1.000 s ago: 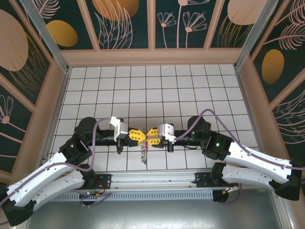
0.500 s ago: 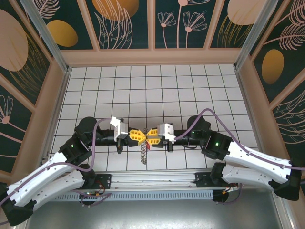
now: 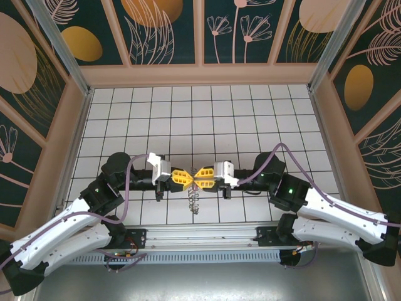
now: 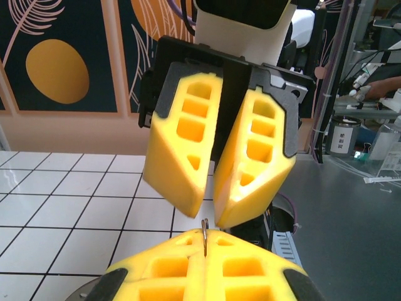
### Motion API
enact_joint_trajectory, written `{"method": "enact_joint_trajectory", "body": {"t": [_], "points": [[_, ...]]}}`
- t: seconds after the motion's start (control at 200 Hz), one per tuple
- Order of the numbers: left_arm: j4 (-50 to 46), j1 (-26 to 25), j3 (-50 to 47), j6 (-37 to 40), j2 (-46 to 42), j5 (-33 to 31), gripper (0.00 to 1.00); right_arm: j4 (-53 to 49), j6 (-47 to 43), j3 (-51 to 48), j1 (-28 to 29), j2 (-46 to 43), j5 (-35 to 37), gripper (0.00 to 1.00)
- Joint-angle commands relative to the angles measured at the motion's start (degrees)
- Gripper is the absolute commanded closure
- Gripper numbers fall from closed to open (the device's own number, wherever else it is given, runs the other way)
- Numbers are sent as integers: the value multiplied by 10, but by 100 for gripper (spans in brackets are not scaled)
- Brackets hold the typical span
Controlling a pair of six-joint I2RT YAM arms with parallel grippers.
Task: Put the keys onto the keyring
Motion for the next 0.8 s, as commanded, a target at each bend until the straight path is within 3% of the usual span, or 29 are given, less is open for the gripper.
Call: {"method": "enact_joint_trajectory", "body": {"t": [0.0,0.395,0.796], "points": [[16,-2,17,11,-9,9,100,22,9,-9,-4,5,-6,82],[1,-2,21,19,-21,12,100,43,32,-28,-8,-14,-1,72],[10,-2,19,16,-22,18,100,48,34,-17,-19,23,-38,80]]}}
